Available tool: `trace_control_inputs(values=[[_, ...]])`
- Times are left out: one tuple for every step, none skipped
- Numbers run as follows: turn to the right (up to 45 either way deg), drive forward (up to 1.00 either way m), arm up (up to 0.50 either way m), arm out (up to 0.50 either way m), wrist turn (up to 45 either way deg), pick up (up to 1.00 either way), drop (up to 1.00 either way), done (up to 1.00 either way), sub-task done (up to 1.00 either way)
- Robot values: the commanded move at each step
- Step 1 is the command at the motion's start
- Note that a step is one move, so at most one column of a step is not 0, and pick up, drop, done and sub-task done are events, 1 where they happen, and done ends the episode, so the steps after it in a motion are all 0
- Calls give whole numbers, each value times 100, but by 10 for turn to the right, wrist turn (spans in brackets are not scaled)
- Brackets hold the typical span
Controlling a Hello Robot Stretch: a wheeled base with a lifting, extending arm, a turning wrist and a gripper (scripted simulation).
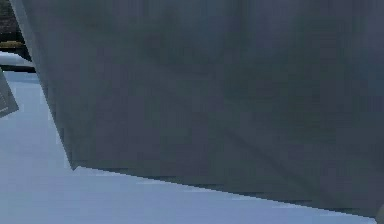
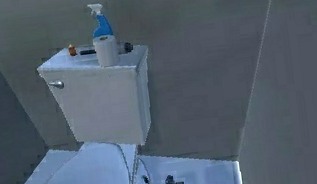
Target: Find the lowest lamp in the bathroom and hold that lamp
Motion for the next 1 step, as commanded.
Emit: trace_control_inputs(values=[[0, 0, 0, 0, 450, 0, 0, 0, 0]])
